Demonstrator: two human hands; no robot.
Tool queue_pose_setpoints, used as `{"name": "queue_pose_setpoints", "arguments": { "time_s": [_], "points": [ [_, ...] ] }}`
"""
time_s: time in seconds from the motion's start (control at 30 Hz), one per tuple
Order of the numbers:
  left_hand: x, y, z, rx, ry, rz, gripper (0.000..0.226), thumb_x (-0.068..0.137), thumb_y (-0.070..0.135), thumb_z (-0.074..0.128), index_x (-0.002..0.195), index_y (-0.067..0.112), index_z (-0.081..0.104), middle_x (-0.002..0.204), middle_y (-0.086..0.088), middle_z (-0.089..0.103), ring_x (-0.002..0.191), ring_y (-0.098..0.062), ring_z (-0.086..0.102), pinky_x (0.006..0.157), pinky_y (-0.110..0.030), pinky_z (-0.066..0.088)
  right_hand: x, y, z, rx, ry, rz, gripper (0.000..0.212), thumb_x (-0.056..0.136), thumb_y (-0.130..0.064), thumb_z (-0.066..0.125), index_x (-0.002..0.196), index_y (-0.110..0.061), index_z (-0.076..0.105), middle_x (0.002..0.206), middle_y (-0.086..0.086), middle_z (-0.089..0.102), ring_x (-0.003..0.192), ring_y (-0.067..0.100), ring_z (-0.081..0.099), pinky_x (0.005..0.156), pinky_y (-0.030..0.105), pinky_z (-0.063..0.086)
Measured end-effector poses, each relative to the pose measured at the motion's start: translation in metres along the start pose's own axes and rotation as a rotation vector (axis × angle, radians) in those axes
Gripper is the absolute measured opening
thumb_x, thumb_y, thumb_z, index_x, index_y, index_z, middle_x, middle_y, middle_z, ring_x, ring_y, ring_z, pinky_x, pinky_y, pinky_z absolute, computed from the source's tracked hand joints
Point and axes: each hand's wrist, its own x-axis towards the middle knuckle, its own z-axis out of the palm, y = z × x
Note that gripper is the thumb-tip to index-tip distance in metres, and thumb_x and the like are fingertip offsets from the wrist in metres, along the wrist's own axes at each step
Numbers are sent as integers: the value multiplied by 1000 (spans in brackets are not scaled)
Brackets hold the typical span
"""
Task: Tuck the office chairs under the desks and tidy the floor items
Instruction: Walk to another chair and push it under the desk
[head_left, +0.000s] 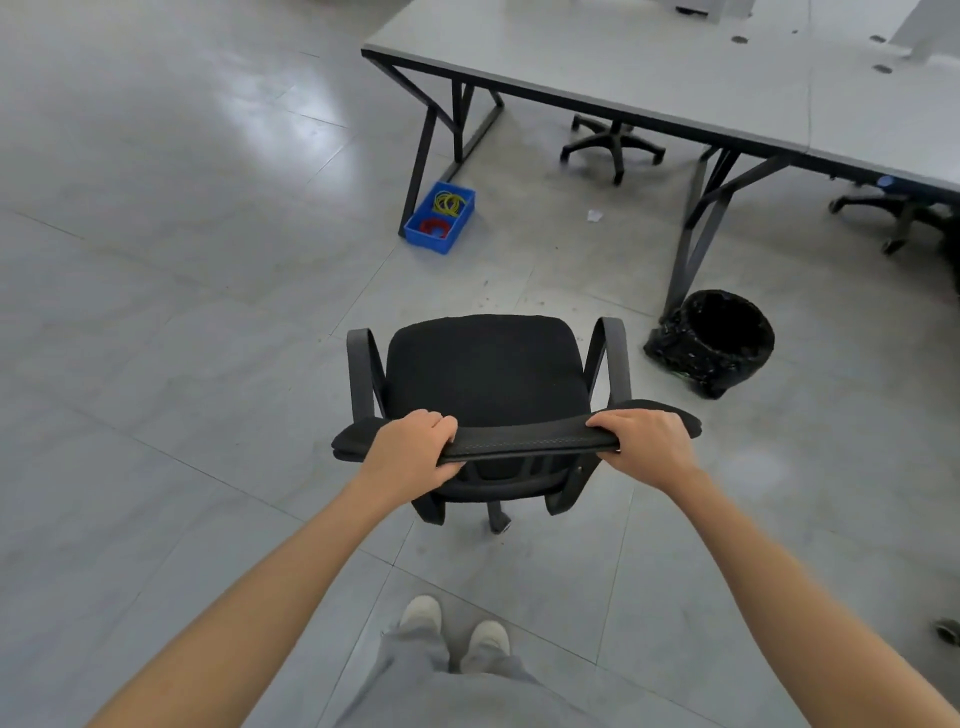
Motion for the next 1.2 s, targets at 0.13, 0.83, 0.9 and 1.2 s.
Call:
{"name": "queue_pose_setpoints", "arguments": {
  "time_s": [0.13,0.83,0.9,1.2],
  "points": [
    [17,7,9,60,-17,29,25,67,30,74,77,15,58,72,0,58,66,-16,54,44,-19,33,12,23,-1,-30,33,-2,21,66,-25,74,86,-30,71,82,-13,73,74,18,68,53,24,38],
    [207,-93,-9,-48,-55,133,26,76,40,61,79,15,56,79,3,54,73,-11,46,52,-18,33,184,61,3,-21,-12,207,27,78,-36,63,105,-34,68,104,-14,71,99,14,64,69,27,46],
    [229,-121,-15,-26,-58,158,24,73,38,65,74,16,55,73,6,50,68,-10,44,47,-14,24,205,49,8,-13,4,225,24,78,-36,63,101,-33,69,99,-13,72,95,15,65,67,26,45],
    [344,-222,-38,-1,-76,176,29,68,39,70,86,18,61,84,4,60,75,-13,54,55,-18,41,326,37,19,-13,145,261,13,64,-30,73,77,-27,72,66,-9,71,61,16,66,45,25,47]
  ]
}}
